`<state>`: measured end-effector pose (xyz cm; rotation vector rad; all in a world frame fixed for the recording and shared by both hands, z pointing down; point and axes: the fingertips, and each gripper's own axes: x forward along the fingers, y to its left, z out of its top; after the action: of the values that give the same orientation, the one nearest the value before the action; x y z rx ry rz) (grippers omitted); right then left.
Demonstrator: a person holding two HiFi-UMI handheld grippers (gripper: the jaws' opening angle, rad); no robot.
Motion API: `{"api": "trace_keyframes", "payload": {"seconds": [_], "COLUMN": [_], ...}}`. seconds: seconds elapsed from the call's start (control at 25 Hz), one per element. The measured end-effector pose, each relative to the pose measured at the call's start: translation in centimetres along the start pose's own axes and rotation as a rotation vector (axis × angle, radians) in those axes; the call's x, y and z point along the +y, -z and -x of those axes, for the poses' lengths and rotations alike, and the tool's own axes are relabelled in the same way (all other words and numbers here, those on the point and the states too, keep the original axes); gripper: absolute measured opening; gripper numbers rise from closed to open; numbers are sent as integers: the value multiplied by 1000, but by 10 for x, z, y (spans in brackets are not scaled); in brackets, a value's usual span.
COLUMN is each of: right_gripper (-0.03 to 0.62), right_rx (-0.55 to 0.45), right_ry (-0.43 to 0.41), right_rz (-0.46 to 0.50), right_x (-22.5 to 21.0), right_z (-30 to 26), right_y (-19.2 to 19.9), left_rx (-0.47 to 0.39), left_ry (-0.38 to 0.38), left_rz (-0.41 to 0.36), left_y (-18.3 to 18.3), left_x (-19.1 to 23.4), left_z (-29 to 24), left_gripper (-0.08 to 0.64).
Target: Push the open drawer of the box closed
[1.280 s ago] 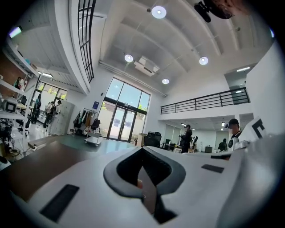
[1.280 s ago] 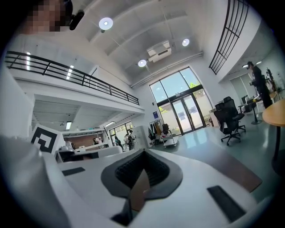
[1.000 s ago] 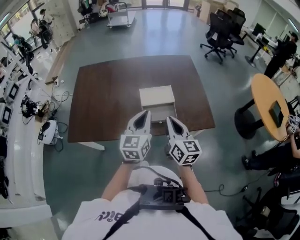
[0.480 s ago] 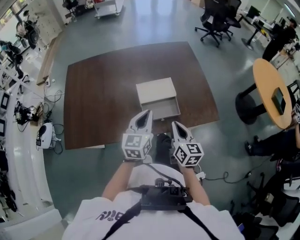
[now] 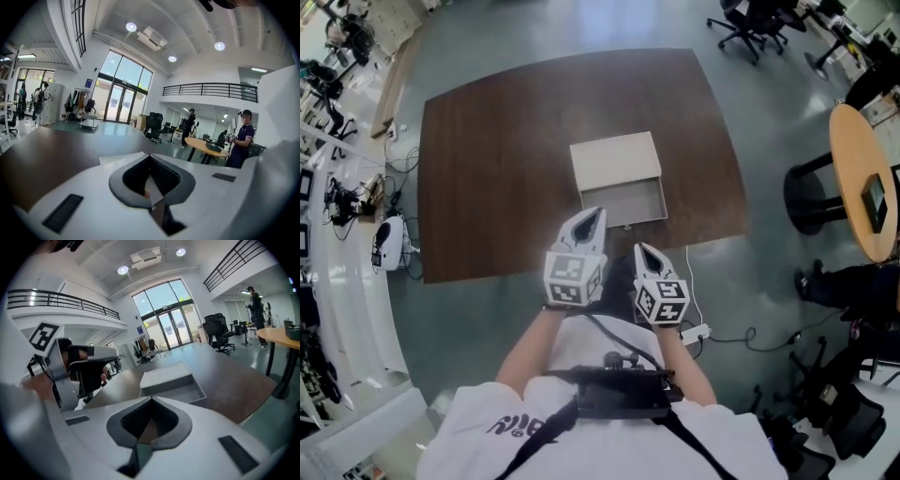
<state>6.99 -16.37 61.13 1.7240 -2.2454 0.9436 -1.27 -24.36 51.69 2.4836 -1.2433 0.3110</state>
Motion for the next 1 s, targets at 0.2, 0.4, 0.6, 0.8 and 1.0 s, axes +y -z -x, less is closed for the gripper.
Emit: {"api": "trace_keyframes", "payload": {"seconds": [0.2, 0.4, 0.6, 0.8, 1.0], "right_gripper": [-6, -6, -5, -6, -5], "right_rx": [114, 195, 273, 322, 373], "right_ry": [3, 20, 45, 77, 76], "right_rz": [26, 51, 95, 80, 88], "right_x": [-13, -26, -41, -57, -57], "right_z": [-26, -46, -64, -74, -86], "right_y": [30, 53, 71, 82, 91], "left_rx": [25, 61, 84, 90, 106], "left_ry": [-20, -42, -40, -36, -59], "left_rz": [18, 41, 40, 17, 43], "left_y": [11, 27, 36, 36, 43], "left_x": [10, 23, 21, 11, 24], "left_z": [-17, -28, -40, -49, -48], "left_gripper": [12, 11, 12, 12, 12]}}
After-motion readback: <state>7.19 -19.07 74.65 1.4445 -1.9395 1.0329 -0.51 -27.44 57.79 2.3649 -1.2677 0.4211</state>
